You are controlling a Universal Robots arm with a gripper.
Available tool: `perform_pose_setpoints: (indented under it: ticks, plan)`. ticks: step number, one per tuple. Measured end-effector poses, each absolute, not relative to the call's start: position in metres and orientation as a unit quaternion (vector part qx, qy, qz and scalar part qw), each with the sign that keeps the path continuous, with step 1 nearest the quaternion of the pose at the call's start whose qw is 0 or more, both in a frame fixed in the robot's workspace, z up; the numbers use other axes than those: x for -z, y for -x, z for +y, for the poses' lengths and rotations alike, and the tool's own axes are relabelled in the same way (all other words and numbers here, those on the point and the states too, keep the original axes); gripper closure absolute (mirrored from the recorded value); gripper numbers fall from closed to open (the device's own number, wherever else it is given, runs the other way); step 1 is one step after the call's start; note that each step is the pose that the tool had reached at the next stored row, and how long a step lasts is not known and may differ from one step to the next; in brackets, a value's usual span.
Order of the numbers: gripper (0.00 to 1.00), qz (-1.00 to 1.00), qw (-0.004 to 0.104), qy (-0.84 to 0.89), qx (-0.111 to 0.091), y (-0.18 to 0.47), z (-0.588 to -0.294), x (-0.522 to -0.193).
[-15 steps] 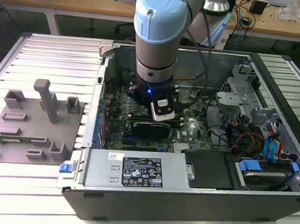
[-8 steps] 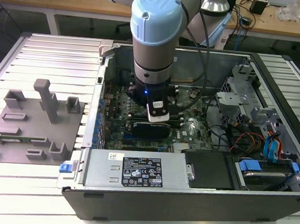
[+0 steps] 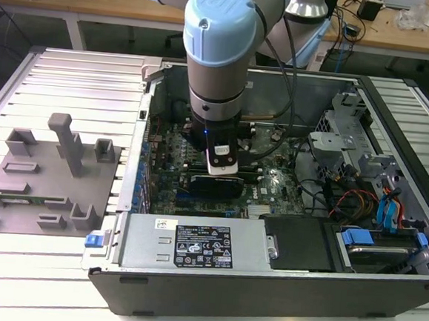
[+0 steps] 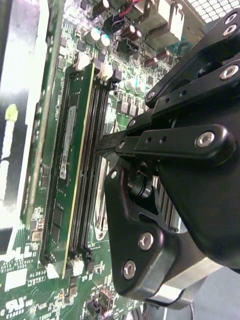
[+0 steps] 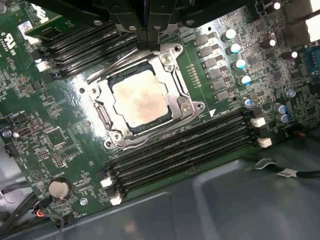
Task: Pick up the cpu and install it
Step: 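Install the second cpu locking lever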
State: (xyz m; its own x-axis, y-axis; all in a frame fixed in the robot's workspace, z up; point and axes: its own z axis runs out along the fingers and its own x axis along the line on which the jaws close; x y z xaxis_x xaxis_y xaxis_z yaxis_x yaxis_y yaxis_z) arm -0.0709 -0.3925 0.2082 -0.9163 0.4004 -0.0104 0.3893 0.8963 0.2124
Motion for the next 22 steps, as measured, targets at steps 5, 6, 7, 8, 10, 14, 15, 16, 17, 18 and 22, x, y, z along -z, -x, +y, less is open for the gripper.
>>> perform_pose_setpoints:
  ticks: [5,6,7,8,10,14,15,16,17,18,22]
  plan:
    - [0.89,0.971,0.028,-0.213,-0.104,0.0752,-0.3893,-0.2063]
    - [0.89,0.971,0.028,-0.214,-0.104,0.0752,-0.3889,-0.2058]
    - [0.89,0.971,0.028,-0.216,-0.104,0.0753,-0.3885,-0.2054]
    - [0.89,0.970,0.028,-0.217,-0.104,0.0754,-0.3881,-0.2051]
    - [0.89,0.969,0.028,-0.220,-0.105,0.0758,-0.3868,-0.2045]
    - [0.89,0.969,0.028,-0.221,-0.105,0.0758,-0.3867,-0.2044]
    - [0.89,0.969,0.028,-0.221,-0.105,0.0759,-0.3869,-0.2043]
    - [0.89,0.969,0.028,-0.221,-0.105,0.0759,-0.3871,-0.2044]
    - [0.89,0.969,0.028,-0.221,-0.105,0.0759,-0.3872,-0.2046]
    - [0.89,0.969,0.028,-0.221,-0.105,0.0759,-0.3873,-0.2051]
    - [0.89,0.969,0.028,-0.221,-0.105,0.0758,-0.3872,-0.2133]
